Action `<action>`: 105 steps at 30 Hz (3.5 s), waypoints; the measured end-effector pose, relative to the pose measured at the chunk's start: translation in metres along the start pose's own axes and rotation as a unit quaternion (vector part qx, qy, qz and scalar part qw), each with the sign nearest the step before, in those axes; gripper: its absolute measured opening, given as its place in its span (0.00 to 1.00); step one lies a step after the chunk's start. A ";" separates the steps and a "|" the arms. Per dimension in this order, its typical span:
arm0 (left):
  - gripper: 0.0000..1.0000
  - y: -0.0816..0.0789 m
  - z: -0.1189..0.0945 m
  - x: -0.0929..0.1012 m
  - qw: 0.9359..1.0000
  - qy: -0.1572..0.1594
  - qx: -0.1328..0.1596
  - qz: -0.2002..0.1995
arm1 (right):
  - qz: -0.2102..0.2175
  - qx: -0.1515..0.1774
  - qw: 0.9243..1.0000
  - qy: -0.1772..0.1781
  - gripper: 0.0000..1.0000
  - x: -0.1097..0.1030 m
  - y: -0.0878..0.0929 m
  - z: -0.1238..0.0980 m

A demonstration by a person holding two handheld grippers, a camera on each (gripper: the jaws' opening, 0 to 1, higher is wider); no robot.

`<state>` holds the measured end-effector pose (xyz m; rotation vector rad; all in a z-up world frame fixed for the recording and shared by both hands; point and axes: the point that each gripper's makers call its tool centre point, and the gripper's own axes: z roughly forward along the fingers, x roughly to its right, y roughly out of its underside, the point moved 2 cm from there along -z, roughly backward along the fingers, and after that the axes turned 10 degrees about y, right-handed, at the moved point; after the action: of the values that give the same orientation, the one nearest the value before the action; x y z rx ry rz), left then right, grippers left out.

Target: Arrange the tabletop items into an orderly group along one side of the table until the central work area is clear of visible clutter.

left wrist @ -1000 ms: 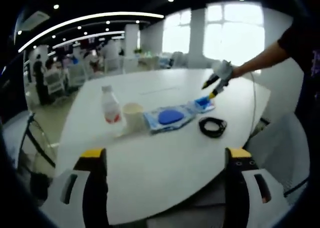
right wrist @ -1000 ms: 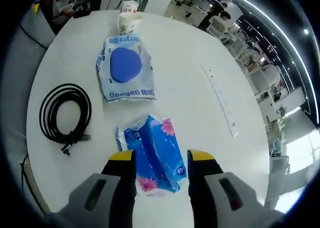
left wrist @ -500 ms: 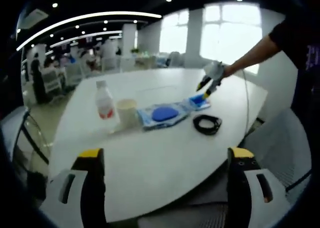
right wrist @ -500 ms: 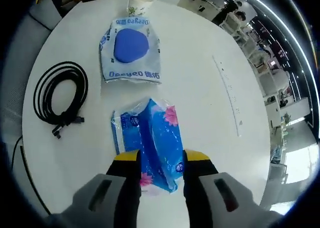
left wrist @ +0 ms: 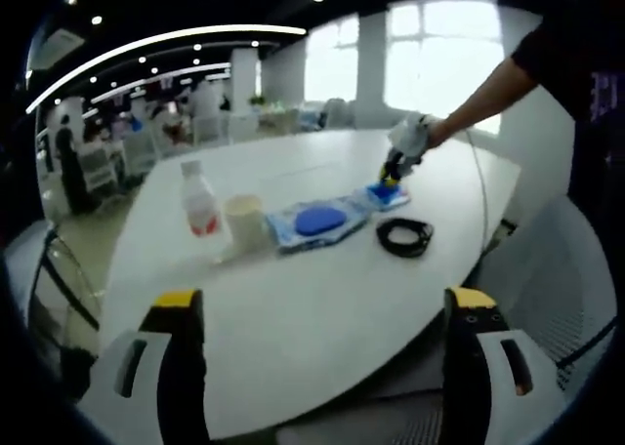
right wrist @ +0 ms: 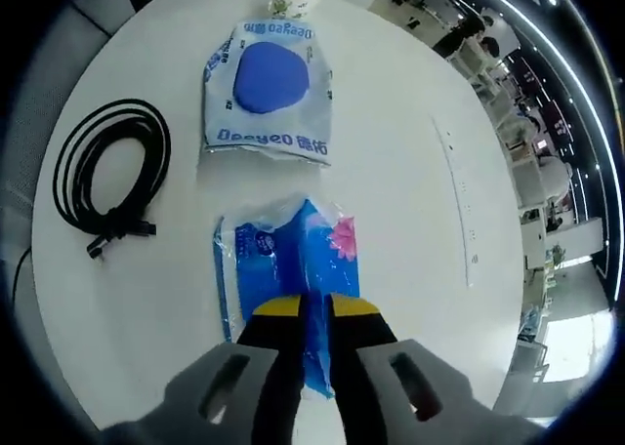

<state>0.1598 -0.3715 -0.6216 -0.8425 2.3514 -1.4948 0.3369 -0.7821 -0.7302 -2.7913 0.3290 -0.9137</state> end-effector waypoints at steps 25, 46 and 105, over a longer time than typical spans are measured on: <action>0.99 -0.002 0.000 -0.002 1.000 0.002 0.008 0.001 | -0.038 0.027 0.999 -0.016 0.00 -0.016 -0.024 -0.012; 0.98 -0.003 0.001 0.000 1.000 0.004 0.007 0.006 | -0.032 0.028 0.999 -0.007 0.01 -0.015 -0.026 -0.013; 0.96 -0.003 0.001 0.004 1.000 0.016 0.012 0.014 | 0.200 0.085 0.975 -0.032 0.19 -0.110 -0.076 -0.029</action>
<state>0.1584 -0.3756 -0.6188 -0.7814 2.3539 -1.5323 0.2445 -0.6832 -0.7506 -2.4599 0.7328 -0.7161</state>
